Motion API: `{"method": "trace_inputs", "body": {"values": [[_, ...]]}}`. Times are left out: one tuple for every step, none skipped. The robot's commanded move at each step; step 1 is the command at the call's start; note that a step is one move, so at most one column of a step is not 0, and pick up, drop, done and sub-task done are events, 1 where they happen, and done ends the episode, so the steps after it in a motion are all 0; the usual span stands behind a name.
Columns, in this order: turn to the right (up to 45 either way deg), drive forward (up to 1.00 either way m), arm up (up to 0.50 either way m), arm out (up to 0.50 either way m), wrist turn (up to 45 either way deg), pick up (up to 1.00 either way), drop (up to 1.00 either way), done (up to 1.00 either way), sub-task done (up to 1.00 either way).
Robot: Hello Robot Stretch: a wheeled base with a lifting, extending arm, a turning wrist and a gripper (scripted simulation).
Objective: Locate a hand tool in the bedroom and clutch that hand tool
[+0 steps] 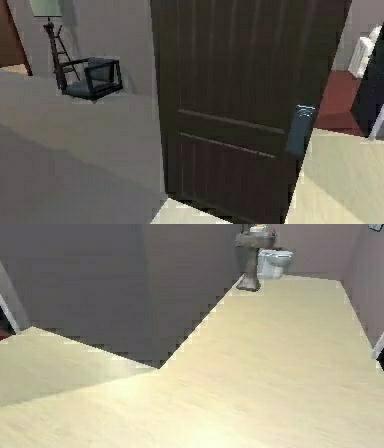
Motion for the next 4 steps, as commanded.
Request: {"method": "trace_inputs", "body": {"values": [[-33.0, 0.0, 0.0, 0.0, 0.0, 0.0, 0.0, 0.0, 0.0], [0.0, 1.0, 0.0, 0.0, 0.0, 0.0, 0.0, 0.0, 0.0], [-3.0, 0.0, 0.0, 0.0, 0.0, 0.0, 0.0, 0.0, 0.0], [0.0, 0.7, 0.0, 0.0, 0.0, 0.0, 0.0, 0.0, 0.0]]}}
